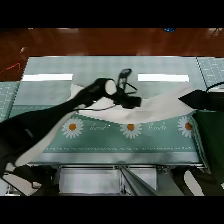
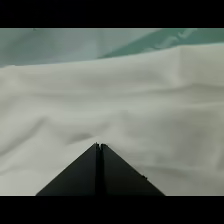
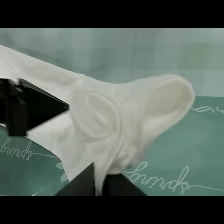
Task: Fold the shirts.
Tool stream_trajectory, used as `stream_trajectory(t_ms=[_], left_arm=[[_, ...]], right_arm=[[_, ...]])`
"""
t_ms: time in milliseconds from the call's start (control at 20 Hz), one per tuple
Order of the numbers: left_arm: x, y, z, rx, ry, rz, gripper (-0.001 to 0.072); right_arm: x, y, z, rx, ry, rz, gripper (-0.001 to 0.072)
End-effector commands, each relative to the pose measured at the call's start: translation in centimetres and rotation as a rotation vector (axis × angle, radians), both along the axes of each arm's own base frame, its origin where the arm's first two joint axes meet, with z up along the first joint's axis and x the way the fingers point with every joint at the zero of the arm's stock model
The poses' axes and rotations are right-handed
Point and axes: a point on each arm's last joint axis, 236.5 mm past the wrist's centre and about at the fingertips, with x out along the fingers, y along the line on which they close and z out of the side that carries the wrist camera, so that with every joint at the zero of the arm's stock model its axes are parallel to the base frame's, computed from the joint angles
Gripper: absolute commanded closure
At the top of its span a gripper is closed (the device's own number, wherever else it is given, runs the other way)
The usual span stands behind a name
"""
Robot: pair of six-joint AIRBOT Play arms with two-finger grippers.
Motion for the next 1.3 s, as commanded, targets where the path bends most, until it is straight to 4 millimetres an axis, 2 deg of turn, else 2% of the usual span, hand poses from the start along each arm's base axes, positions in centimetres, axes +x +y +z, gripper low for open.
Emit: stream_trajectory(t_ms=[0, 50, 150, 250, 350, 450, 550, 650, 700, 800, 850, 950, 1000, 1100, 1250], left_arm=[[-6.6, -6.0, -2.2, -0.011, 0.115, -0.149, 0.0686], [-7.6, -6.7, -2.3, -0.018, 0.120, -0.164, 0.0686], [-7.8, -7.4, -1.8, -0.032, 0.103, -0.169, 0.0686], [-5.5, -6.9, -0.3, -0.056, 0.071, -0.155, 0.0685], [-1.0, -4.1, 2.5, -0.083, 0.048, -0.078, 0.0685], [4.0, 0.8, 6.2, -0.096, 0.008, 0.011, 0.0685], [8.0, 7.4, 10.4, -0.065, -0.092, 0.099, 0.0685], [10.1, 14.4, 14.7, -0.019, -0.208, 0.193, 0.0685], [10.2, 17.9, 16.7, -0.005, -0.253, 0.248, 0.0685], [9.0, 25.0, 19.0, 0.029, -0.316, 0.367, 0.0685], [7.8, 28.1, 19.4, 0.042, -0.330, 0.426, 0.0685], [4.8, 33.2, 19.1, 0.052, -0.349, 0.547, 0.0685], [3.0, 35.1, 18.4, 0.058, -0.355, 0.596, 0.0685], [-0.3, 37.2, 16.6, 0.064, -0.349, 0.667, 0.0685], [-3.8, 37.7, 13.6, 0.056, -0.299, 0.720, 0.0685]], right_arm=[[-0.8, 0.8, 1.1, 0.032, -0.034, -0.006, 0.0689], [-0.7, 1.0, 1.3, 0.043, -0.038, -0.003, 0.0689], [-0.7, 1.2, 1.4, 0.051, -0.039, 0.000, 0.0689], [-0.7, 1.6, 1.7, 0.071, -0.044, 0.004, 0.0689], [-0.7, 2.1, 2.1, 0.096, -0.053, 0.013, 0.0689], [-0.5, 2.7, 2.3, 0.095, -0.066, 0.027, 0.0690], [0.3, 5.2, 2.7, 0.119, -0.098, 0.065, 0.0690], [1.8, 8.9, 2.6, 0.157, -0.118, 0.112, 0.0690], [2.6, 10.9, 2.6, 0.174, -0.124, 0.139, 0.0690], [4.4, 15.8, 2.3, 0.192, -0.121, 0.218, 0.0690], [5.5, 18.5, 2.0, 0.195, -0.114, 0.261, 0.0690], [7.4, 23.4, 0.6, 0.198, -0.084, 0.331, 0.0690], [8.3, 25.8, -0.4, 0.210, -0.058, 0.358, 0.0689], [9.5, 29.7, -2.5, 0.248, 0.002, 0.391, 0.0689], [11.0, 34.0, -6.1, 0.302, 0.089, 0.408, 0.0689]])
